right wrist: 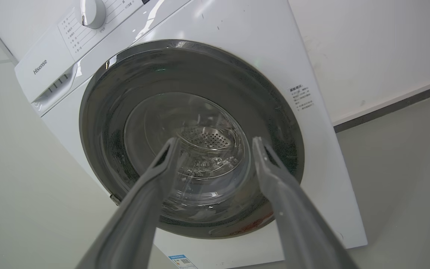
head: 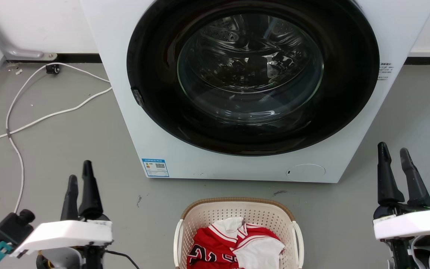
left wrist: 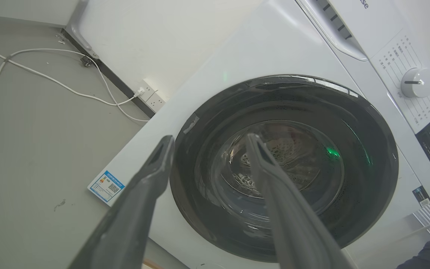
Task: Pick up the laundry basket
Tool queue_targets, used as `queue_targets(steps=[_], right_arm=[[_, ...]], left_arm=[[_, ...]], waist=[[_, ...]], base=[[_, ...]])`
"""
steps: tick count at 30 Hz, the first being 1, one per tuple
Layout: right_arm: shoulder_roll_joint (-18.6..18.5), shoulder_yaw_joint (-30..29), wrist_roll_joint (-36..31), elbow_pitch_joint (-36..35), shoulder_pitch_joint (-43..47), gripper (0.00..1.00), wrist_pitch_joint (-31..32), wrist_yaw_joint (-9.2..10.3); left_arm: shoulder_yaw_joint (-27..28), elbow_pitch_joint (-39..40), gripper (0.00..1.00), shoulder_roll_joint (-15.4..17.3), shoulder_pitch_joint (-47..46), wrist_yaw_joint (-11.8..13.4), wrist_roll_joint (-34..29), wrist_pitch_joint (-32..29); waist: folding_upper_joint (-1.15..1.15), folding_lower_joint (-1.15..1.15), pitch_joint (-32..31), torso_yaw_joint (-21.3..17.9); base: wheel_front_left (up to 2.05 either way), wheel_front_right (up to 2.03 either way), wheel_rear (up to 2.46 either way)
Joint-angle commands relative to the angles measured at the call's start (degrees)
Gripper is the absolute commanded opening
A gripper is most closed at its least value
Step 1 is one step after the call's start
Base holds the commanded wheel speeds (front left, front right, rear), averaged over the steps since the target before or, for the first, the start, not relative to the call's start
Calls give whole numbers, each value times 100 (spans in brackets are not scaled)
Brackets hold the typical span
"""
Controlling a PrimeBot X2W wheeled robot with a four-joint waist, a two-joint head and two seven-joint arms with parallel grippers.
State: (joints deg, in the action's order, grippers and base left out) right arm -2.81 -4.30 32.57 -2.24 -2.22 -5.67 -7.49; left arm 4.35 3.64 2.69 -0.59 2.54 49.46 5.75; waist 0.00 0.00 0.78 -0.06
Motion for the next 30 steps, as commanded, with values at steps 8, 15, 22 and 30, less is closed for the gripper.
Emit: queue_targets(steps=[8, 15, 22, 30], right_arm=[[-15, 137, -975, -383, 29, 100, -170, 0], [-15, 207, -1563, -461, 98, 100, -282, 0], [-15, 197, -2056, -396, 167, 100, -386, 0], [-14, 281, -2332, -181, 331, 100, -494, 0]], left_arm=[[-339, 192, 100, 20, 62, -158, -858, 163], [-573, 274, 100, 21, 106, -374, -1528, 272], [-811, 272, 100, 21, 156, -165, -2421, 376], [-1206, 155, 100, 148, 234, 48, -3128, 483]], waist=[[0, 0, 22, -6], [0, 0, 26, -8], [0, 0, 25, -7], [0, 0, 18, -14]], base=[[0, 0, 0], [0, 0, 0], [0, 0, 0], [0, 0, 0]])
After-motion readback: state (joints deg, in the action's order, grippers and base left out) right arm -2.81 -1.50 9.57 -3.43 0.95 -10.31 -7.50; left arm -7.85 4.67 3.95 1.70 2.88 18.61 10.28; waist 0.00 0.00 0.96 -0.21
